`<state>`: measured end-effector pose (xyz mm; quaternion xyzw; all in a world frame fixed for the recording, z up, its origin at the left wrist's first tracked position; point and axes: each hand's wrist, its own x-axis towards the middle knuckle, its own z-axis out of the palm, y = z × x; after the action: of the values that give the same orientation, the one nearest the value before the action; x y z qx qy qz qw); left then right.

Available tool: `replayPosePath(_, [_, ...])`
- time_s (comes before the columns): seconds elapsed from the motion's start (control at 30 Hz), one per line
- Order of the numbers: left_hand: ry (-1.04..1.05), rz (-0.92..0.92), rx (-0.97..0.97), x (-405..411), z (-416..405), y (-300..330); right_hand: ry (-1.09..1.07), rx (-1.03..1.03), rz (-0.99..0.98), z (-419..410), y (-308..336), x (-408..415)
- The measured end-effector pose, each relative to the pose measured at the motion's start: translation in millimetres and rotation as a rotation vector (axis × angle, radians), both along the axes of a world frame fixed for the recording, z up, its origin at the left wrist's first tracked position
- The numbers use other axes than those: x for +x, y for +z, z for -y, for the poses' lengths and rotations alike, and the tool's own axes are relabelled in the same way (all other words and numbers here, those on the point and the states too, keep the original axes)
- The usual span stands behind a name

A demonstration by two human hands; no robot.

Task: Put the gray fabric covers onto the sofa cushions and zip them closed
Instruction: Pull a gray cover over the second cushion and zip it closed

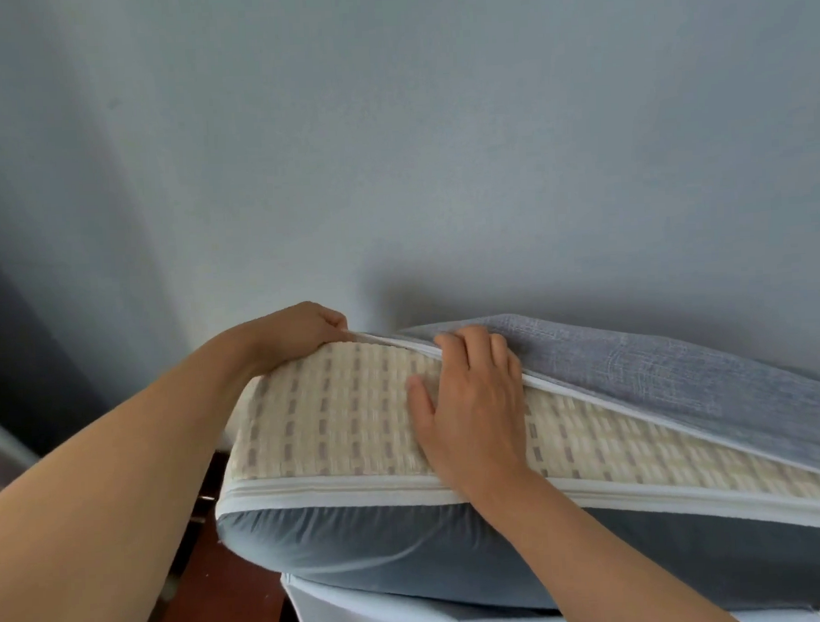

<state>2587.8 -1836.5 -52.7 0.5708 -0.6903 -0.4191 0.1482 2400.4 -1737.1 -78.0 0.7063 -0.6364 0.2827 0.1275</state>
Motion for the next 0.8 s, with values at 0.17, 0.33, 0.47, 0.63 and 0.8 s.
replayPosePath(0.17, [0.282, -0.251, -0.378, -2.6, -14.5, -22.5, 0.061, -0.039, 0.02, 9.5, -2.8, -4.1])
replayPosePath(0.33, [0.358, 0.083, -0.766, -2.8, -50.0, -12.1, 0.106, -0.175, 0.043, 18.8, -1.8, -7.8])
replayPosePath(0.47, [0.2, 0.226, -1.044, -3.5, -107.8, -25.8, 0.171, -0.244, 0.007, 36.1, 5.3, -10.8])
replayPosePath(0.63, [0.251, 0.229, -1.115, -2.2, -126.7, -33.5, 0.296, -0.276, -0.009, 14.3, 10.2, -7.0])
replayPosePath(0.8, [0.291, 0.199, -1.226, -5.1, -130.2, -34.8, 0.487, -0.236, -0.286, -25.7, 16.1, -1.6])
